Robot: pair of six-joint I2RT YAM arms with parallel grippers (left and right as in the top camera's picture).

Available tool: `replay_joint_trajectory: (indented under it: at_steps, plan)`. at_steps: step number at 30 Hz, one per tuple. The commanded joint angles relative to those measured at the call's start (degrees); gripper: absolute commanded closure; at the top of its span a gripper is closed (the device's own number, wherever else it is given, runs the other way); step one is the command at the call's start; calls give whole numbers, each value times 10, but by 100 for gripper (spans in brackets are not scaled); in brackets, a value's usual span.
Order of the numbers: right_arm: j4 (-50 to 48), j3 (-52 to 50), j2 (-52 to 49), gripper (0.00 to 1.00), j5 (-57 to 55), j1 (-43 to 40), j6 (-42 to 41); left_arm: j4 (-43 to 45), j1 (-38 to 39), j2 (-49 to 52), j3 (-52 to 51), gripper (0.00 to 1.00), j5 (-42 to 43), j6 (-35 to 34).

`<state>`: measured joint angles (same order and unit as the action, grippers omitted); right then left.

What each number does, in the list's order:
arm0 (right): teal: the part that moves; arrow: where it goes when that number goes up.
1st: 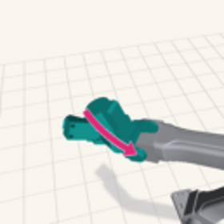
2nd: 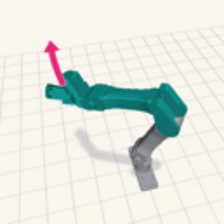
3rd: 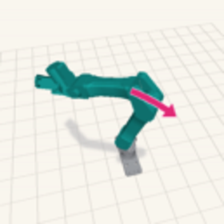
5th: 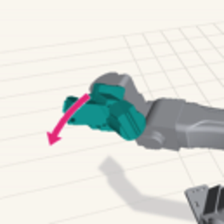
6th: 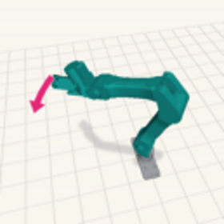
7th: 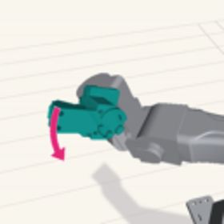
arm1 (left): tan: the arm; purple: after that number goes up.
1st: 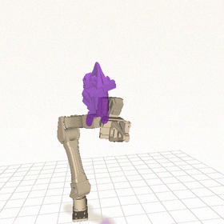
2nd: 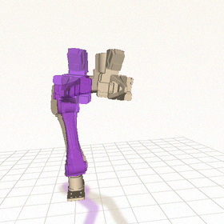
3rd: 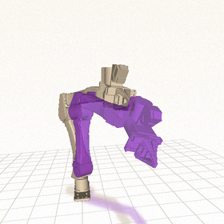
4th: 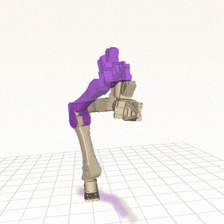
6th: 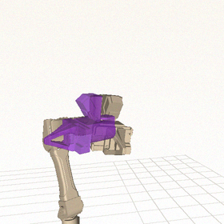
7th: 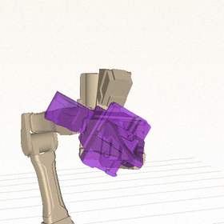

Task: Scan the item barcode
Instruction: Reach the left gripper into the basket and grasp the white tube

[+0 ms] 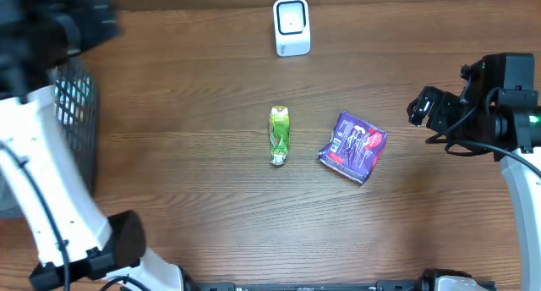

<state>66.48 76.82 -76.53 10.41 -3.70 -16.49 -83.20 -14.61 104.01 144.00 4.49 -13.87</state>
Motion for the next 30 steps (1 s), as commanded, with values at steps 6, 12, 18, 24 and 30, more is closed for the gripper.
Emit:
replay_joint_trajectory:
  at_steps: [6, 12, 18, 24, 30]
  plan:
    - [-2, 3, 1, 0, -2, -2, 2, 20, -226, 75, -35, 14, -30, -122]
    - [2, 3, 1, 0, -2, -2, 2, 49, -253, 158, -36, 9, -80, -175]
    - [3, 3, 1, 0, 0, -2, 2, 85, -246, 255, -36, 9, -78, -168]
    - [14, 3, 1, 0, 0, -2, 2, 99, -236, 340, -36, 8, -63, -187]
    - [26, 3, 1, 0, 2, -2, 2, 110, -225, 399, -36, 7, -61, -200]
